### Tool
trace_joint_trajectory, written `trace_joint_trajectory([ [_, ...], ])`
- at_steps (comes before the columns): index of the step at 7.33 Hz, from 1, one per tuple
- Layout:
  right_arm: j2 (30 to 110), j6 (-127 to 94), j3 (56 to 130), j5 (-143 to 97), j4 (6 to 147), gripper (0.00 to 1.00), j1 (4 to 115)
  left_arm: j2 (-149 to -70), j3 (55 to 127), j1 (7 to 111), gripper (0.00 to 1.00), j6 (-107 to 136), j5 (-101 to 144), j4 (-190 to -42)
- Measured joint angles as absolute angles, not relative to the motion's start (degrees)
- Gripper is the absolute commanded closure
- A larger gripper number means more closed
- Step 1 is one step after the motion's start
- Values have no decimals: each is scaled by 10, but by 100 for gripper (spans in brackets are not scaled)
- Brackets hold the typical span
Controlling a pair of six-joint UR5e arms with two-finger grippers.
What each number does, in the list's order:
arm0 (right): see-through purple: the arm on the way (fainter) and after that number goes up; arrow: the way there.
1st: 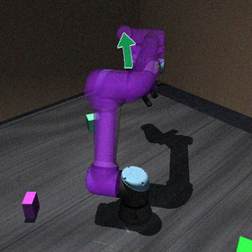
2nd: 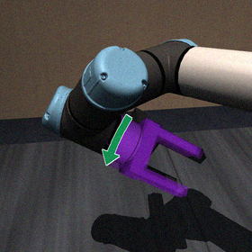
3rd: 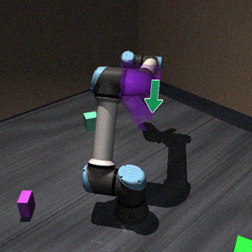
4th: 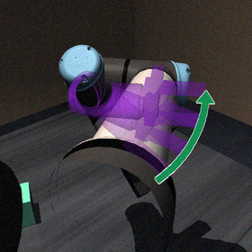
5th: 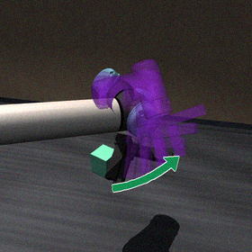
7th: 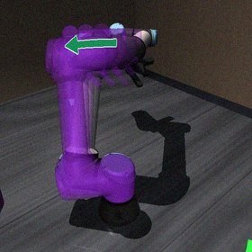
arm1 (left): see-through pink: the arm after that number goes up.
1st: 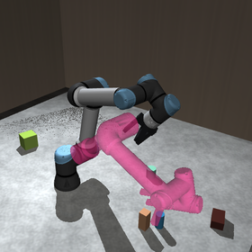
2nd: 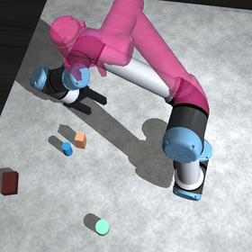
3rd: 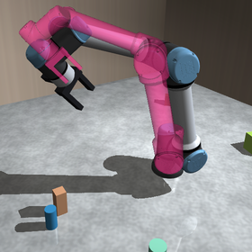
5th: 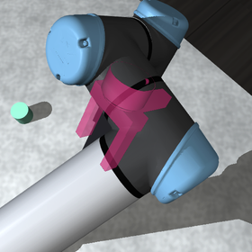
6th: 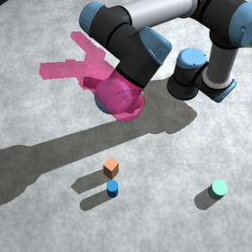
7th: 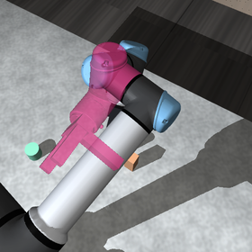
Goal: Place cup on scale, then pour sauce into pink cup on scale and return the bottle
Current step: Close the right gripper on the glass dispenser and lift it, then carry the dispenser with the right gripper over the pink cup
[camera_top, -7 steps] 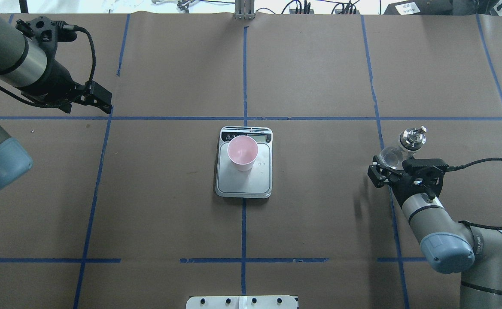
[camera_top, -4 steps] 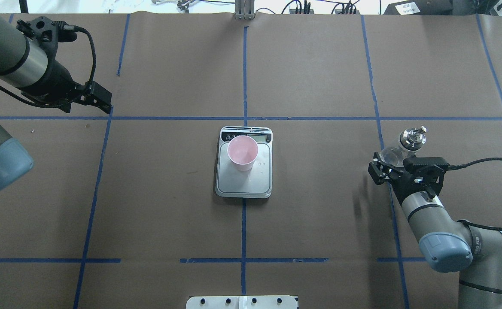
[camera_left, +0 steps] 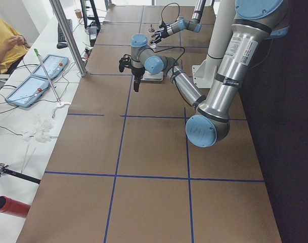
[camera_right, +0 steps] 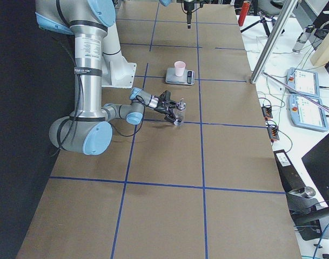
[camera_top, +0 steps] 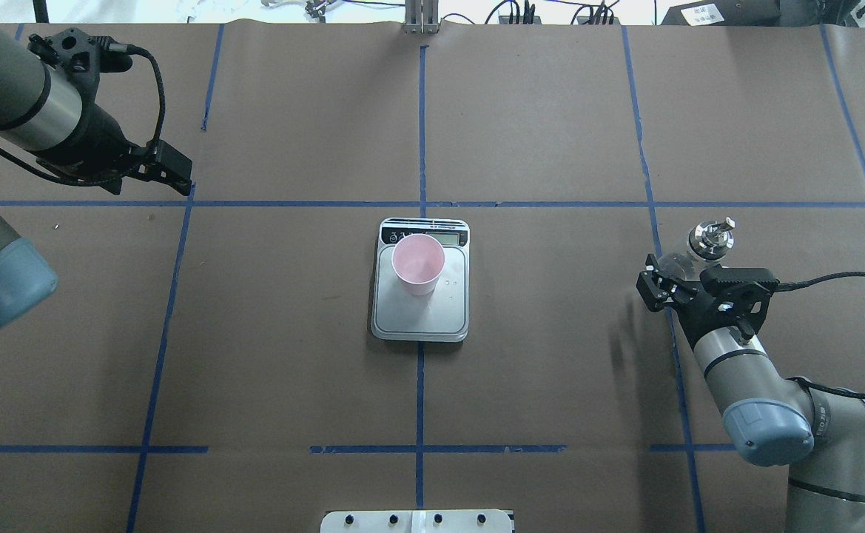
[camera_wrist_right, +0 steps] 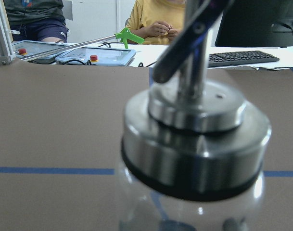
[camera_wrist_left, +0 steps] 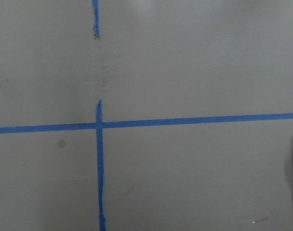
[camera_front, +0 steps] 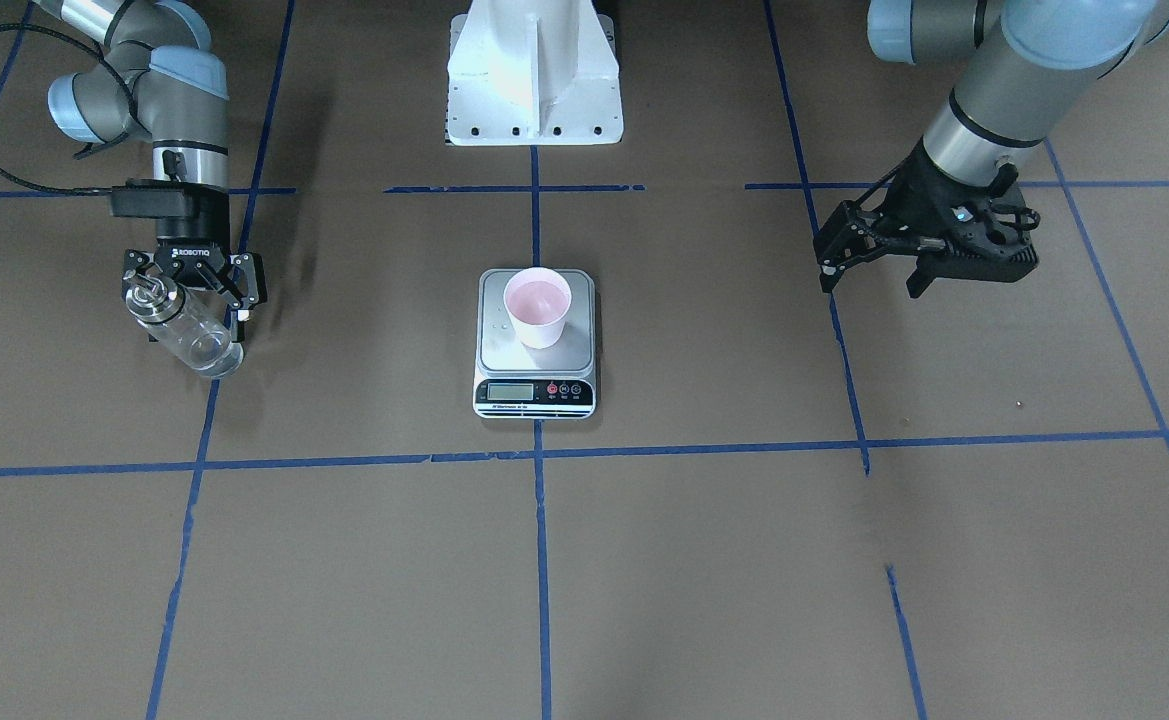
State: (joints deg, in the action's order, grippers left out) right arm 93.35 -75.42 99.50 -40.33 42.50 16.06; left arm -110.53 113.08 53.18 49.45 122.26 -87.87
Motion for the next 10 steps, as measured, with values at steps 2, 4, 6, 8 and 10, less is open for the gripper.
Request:
trace_joint_trajectory([
  [2,932,-755,993,-401,423,55,162,-1106,1132,533,0,495,1223,-878],
  [4,932,-755,993,-400,421,90,164,-1105,1133,533,0,495,1223,-878],
  [6,931,-742,996,-398,408,100,172,-1105,1133,533,0,495,1223,-878],
  [8,931,-702,1007,-395,408,100,182,-1105,1133,532,0,498,1223,-878],
  [10,929,-668,1024,-395,426,100,184,-1105,1133,532,0,498,1223,-878],
])
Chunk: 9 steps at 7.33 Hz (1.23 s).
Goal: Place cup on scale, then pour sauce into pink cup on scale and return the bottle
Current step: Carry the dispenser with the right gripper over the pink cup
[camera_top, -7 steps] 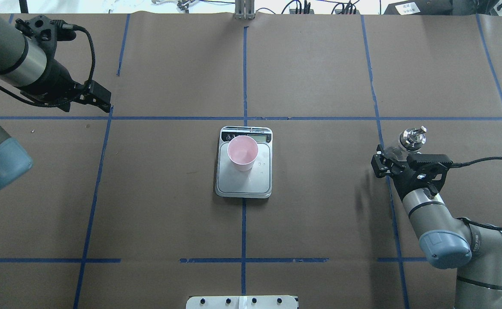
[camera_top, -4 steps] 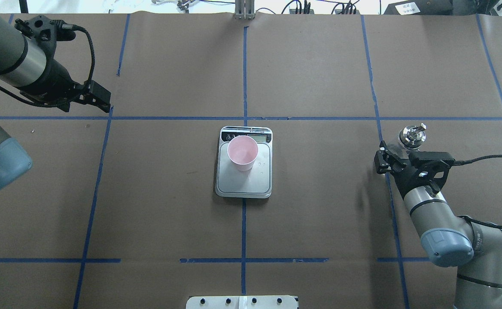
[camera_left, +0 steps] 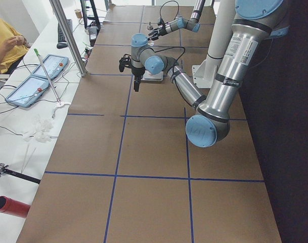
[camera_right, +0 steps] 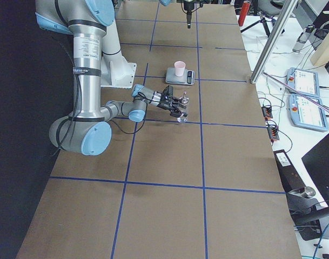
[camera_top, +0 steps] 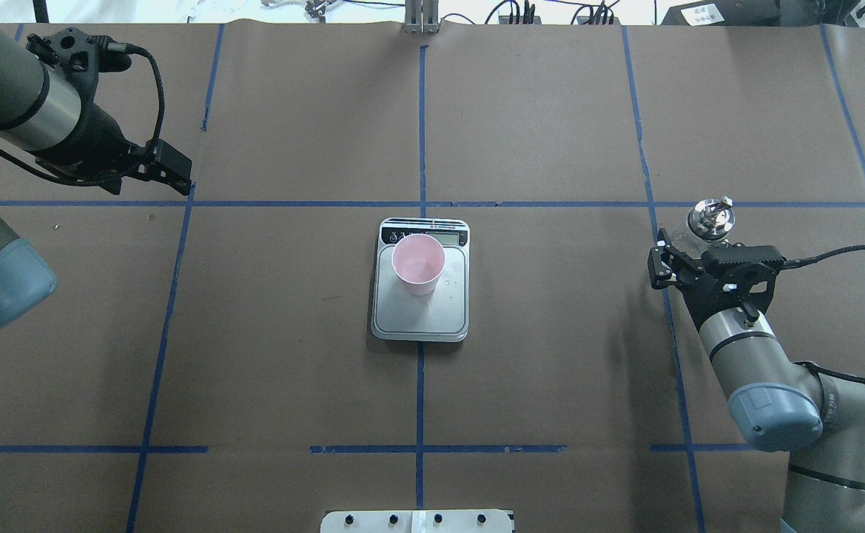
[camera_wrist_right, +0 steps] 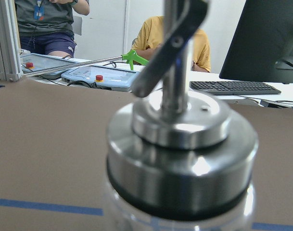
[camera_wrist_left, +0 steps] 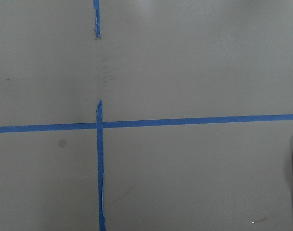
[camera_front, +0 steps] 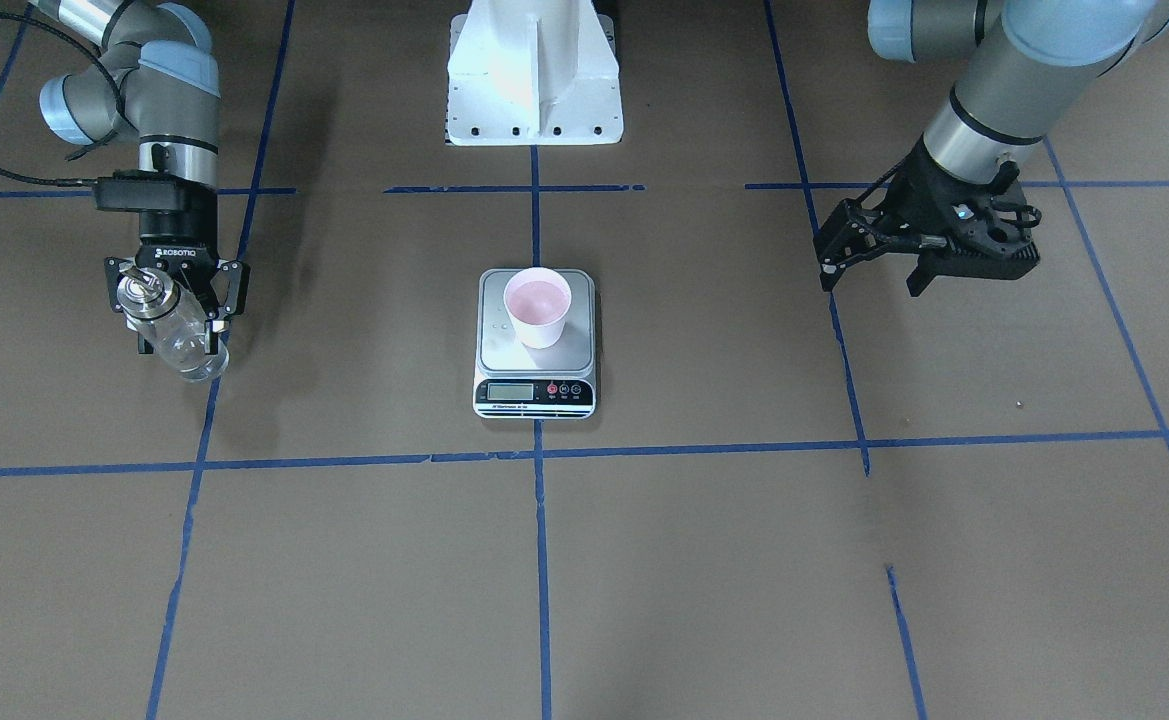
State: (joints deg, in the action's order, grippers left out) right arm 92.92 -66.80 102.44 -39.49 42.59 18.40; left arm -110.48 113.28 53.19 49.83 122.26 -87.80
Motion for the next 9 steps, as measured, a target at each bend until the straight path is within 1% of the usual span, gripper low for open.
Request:
trace_joint_trajectory([
  [3,906,-660,1053,-410,469,100,175,-1102,1131,538,0,474,1223,-878],
  [4,891,-659,1066,-417,509,100,166,-1093,1131,548,0,443,1223,-879],
  [6,827,-657,1102,-422,676,100,143,-1068,1128,589,0,359,1225,-880],
  [9,710,-630,1114,-416,925,100,114,-1035,1120,646,0,273,1230,-883],
])
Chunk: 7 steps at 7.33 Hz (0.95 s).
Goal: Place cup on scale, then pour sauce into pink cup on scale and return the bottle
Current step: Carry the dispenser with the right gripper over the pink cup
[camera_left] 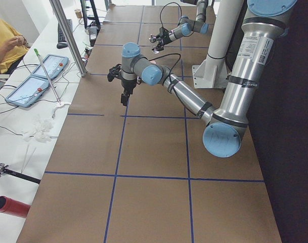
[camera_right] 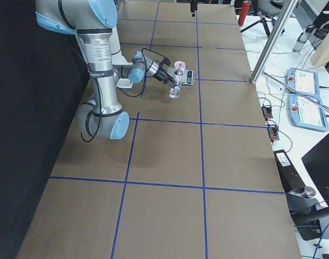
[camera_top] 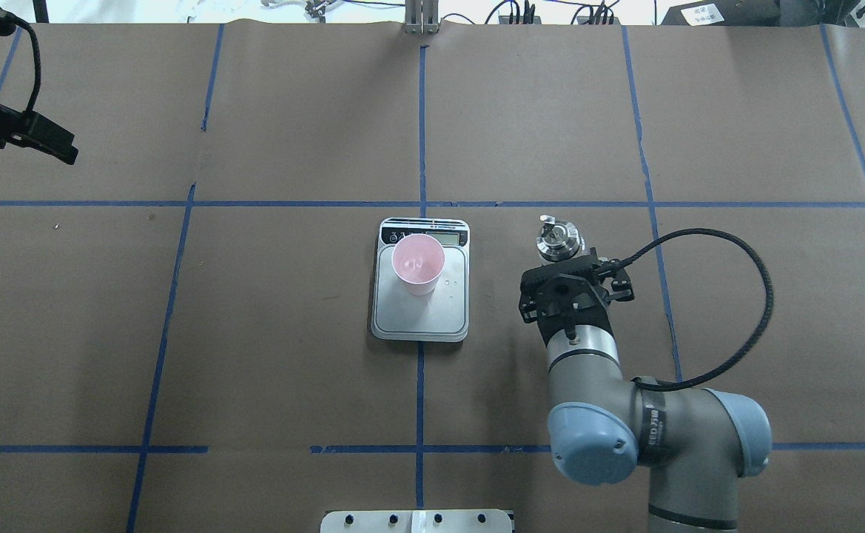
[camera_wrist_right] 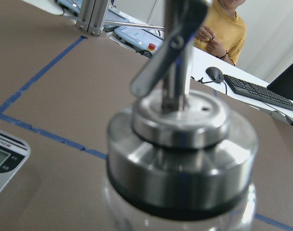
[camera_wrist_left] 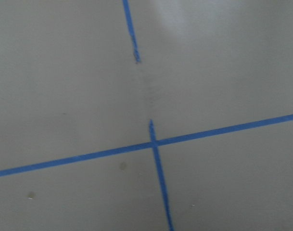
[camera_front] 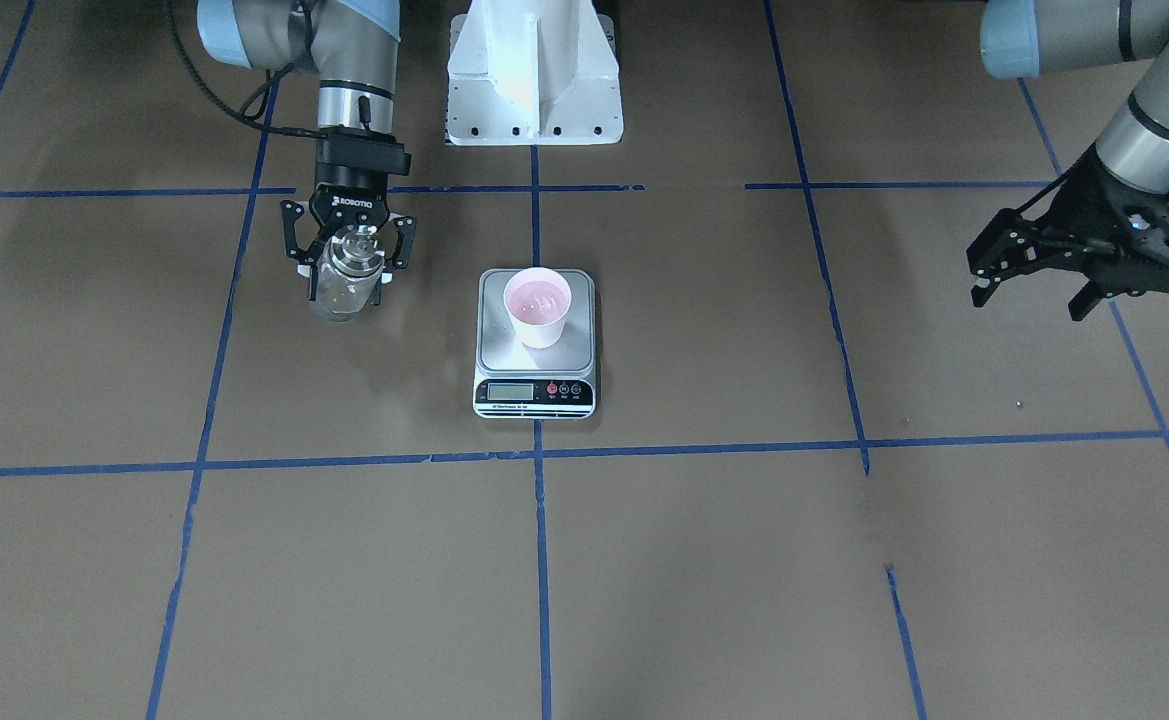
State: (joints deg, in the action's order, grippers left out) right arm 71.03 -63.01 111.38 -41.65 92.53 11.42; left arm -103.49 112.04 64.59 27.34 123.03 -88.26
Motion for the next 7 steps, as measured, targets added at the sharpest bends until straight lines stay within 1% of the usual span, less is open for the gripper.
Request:
trace_joint_trajectory([
  [1,673,-593,1113,-410,1013,100,110,-1028,1121,654,0,267,1231,-882],
  [3,634,-549,1112,-398,1126,100,105,-1016,1122,659,0,266,1229,-884],
  [5,607,-506,1107,-387,1201,100,104,-1012,1121,661,0,269,1227,-885],
  [7,599,-479,1100,-385,1235,100,104,-1009,1124,662,0,270,1227,-885],
])
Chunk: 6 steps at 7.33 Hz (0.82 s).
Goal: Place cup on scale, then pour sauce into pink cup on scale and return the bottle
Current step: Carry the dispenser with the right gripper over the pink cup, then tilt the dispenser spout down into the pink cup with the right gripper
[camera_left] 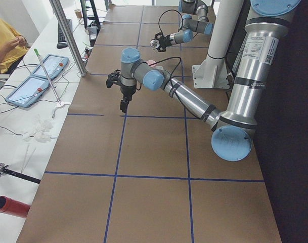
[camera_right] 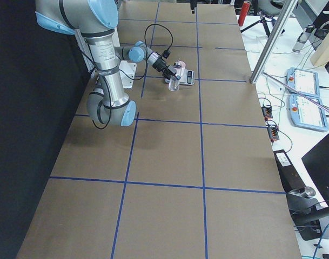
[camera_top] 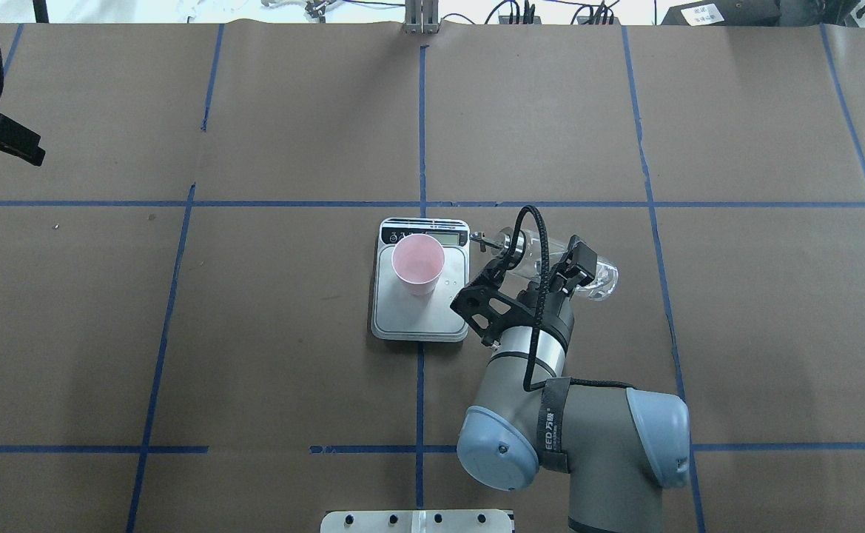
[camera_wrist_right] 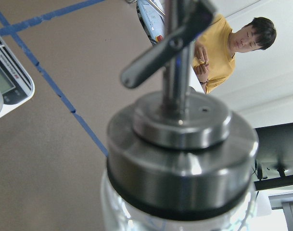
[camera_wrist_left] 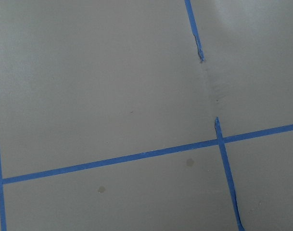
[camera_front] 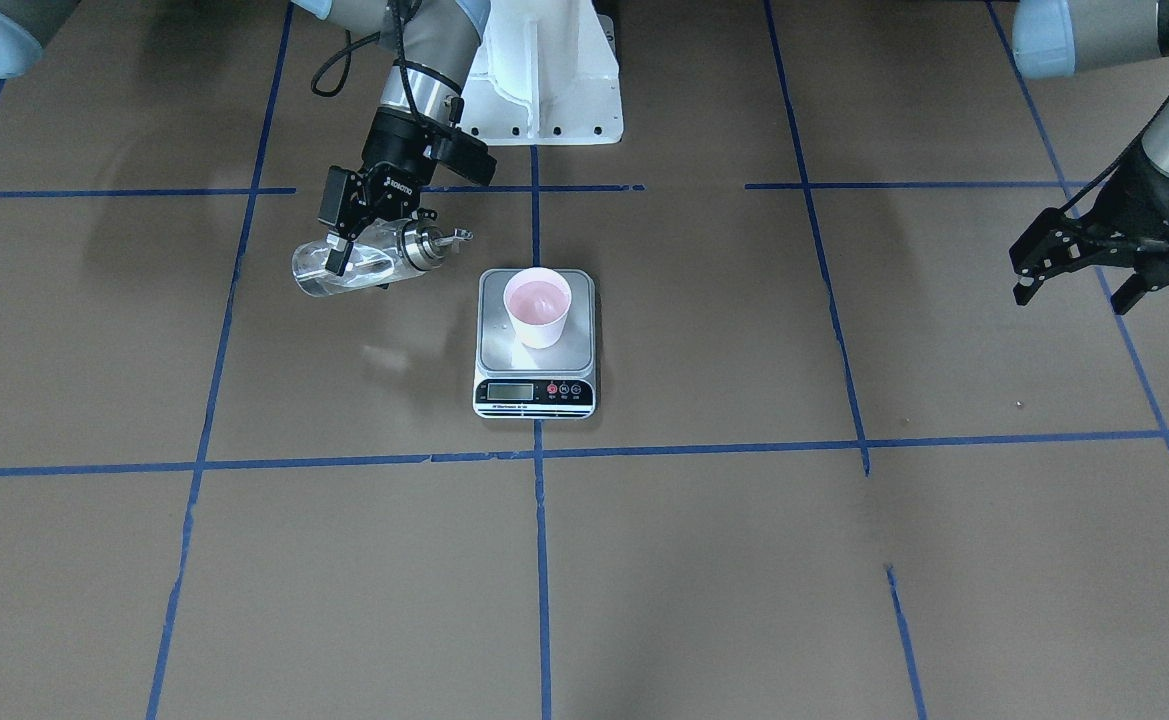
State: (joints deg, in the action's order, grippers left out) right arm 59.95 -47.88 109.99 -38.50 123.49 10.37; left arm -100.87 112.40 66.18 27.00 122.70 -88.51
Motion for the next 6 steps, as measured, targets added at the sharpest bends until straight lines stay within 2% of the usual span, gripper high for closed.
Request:
trace_joint_trajectory([
  [3,553,-464,1041,-384,1290,100,110,-1007,1126,662,0,270,1228,-885],
  [6,538,-459,1030,-379,1351,100,113,-1004,1126,662,0,270,1228,-886],
])
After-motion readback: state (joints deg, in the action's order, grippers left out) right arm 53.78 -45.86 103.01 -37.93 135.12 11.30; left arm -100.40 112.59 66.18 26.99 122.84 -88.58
